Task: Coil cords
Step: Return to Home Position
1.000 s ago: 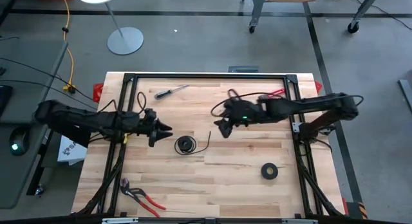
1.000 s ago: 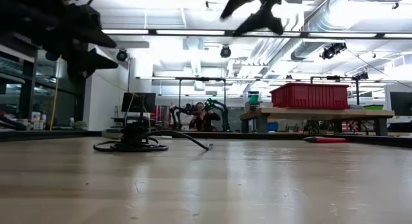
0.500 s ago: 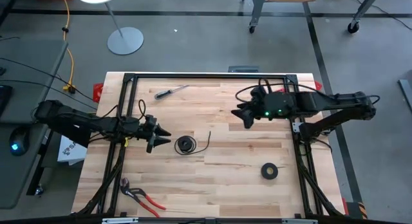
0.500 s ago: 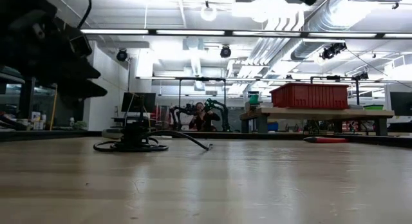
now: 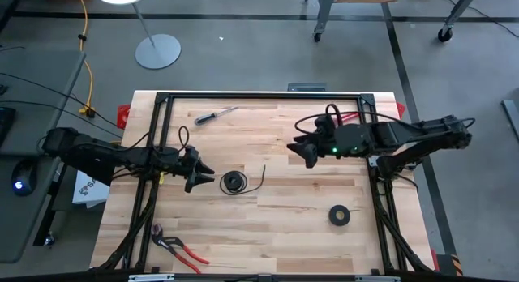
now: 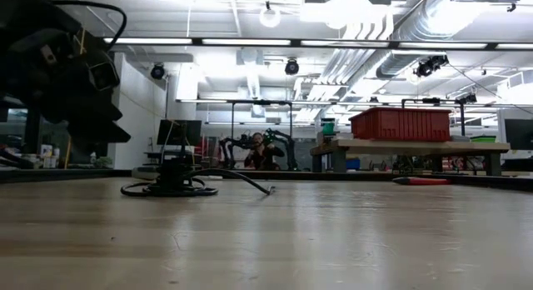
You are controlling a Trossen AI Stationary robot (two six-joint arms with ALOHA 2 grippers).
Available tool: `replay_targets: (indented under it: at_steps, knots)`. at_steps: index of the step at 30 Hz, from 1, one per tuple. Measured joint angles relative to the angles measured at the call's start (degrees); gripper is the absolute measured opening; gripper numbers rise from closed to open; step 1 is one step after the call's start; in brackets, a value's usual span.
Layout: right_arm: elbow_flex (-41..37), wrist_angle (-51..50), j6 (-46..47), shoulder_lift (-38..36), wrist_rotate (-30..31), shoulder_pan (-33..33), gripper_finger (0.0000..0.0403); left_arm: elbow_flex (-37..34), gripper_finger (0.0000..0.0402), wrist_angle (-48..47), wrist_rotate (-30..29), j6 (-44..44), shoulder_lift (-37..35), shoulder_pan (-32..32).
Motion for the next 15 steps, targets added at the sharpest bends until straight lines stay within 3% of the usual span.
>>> replay_targets:
  at_steps: [6, 15]
  knots:
    - [0.0, 5.8, -13.6, 0.0, -7.0, -5.9, 0.0220, 0.0, 0.0193, -0.1, 0.0, -0.3, 0.0, 0.0]
    - [0.0, 4.7, -33.4, -0.2, -30.7, -14.3, 0.0220, 0.0, 0.0193, -0.1, -0.1, -0.2, 0.0, 0.0]
